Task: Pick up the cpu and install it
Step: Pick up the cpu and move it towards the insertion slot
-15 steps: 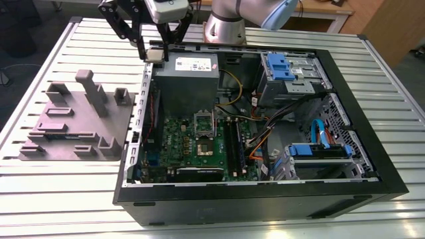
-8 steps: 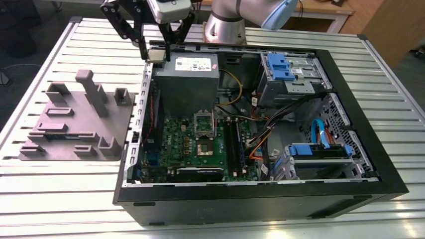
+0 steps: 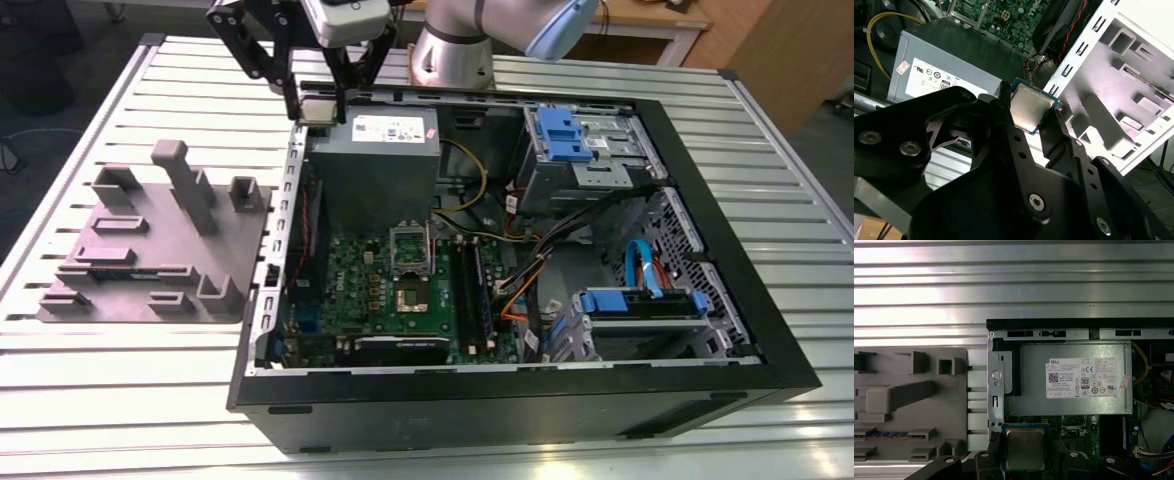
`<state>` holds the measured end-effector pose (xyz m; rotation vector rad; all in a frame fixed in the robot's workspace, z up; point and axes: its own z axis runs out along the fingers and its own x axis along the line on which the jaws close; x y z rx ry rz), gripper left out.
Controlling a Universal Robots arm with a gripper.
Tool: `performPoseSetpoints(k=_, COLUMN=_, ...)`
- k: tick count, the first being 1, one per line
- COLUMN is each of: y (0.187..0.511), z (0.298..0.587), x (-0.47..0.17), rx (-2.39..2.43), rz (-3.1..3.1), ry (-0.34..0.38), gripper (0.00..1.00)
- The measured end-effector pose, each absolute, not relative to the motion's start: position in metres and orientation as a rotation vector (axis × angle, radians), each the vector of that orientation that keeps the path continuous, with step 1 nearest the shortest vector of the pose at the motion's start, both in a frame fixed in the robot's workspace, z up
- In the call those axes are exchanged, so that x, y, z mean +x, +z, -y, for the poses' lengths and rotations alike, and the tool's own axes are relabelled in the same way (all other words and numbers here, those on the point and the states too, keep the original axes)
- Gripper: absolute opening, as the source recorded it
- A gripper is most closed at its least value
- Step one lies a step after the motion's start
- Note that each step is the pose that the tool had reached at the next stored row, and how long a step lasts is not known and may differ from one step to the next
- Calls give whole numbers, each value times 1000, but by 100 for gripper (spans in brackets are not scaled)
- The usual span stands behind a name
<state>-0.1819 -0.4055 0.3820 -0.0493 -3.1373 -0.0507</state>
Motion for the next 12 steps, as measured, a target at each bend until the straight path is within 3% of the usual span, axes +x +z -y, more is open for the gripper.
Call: performPoseSetpoints(k=12, y=382, z=406, x=-177, rx=-49, rz=3137, ry=-51, gripper=47)
